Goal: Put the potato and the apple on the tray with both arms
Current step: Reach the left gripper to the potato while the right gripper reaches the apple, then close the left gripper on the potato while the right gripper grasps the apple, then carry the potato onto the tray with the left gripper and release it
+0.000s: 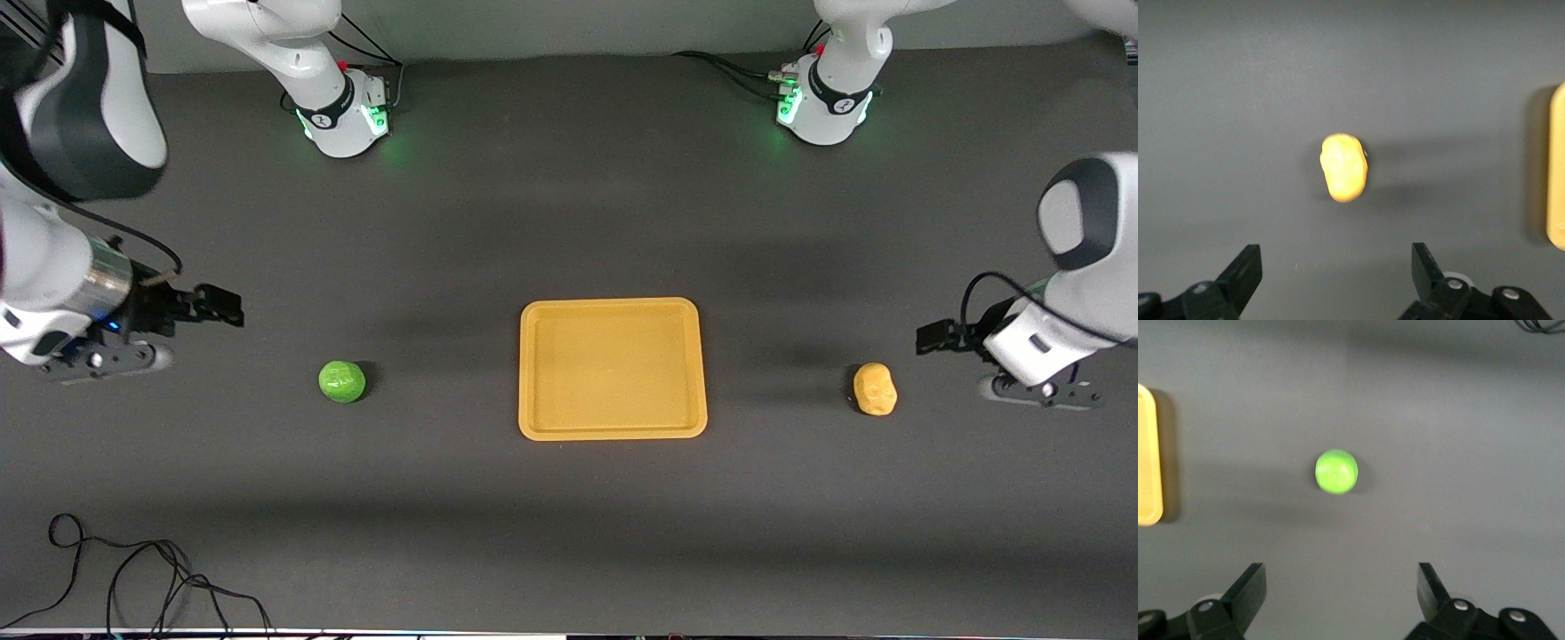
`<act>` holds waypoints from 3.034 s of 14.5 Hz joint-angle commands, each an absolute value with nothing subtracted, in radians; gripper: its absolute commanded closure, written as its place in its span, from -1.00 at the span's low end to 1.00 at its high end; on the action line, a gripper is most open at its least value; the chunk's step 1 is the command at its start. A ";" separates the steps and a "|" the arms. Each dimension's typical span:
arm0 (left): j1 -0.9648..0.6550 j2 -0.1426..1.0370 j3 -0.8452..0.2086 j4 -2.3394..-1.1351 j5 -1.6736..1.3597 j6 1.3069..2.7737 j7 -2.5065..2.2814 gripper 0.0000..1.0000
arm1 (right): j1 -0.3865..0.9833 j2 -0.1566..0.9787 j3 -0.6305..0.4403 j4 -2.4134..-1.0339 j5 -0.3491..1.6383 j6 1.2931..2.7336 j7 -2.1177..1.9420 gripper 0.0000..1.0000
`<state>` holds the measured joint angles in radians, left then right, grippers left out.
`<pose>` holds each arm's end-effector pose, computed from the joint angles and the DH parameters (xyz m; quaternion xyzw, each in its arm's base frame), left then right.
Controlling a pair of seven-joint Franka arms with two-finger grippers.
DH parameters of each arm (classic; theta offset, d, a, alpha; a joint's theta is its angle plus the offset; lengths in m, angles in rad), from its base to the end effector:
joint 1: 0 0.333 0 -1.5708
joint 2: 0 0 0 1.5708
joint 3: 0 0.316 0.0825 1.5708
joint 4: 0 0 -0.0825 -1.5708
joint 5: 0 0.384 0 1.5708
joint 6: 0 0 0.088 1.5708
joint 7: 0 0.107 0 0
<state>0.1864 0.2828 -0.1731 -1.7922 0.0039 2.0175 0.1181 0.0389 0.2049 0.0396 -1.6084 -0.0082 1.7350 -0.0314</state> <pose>0.6248 0.0155 0.3907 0.9981 -0.0505 -0.0251 0.0241 0.6153 0.0458 0.5000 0.9977 0.0555 -0.0390 0.0009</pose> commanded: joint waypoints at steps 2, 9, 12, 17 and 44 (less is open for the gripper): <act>0.186 0.308 -0.167 -1.960 0.008 2.286 0.089 -1.00 | 0.066 0.199 0.040 -1.857 -0.003 2.032 -0.008 -1.00; 0.181 0.451 -0.166 -2.006 0.084 2.502 0.054 -1.00 | 0.086 0.303 0.040 -2.134 0.037 2.439 -0.008 -1.00; 0.175 0.488 -0.166 -2.008 0.109 2.525 0.025 -1.00 | 0.086 0.371 0.040 -2.128 0.037 2.528 -0.008 -1.00; 0.173 0.500 -0.166 -2.013 0.110 2.537 0.021 -0.13 | 0.078 0.442 0.037 -2.105 0.037 2.580 -0.008 -1.00; -0.422 0.569 -0.179 -1.796 0.094 2.330 -0.689 -0.14 | 0.084 0.239 0.051 -1.628 0.032 1.747 -0.023 0.15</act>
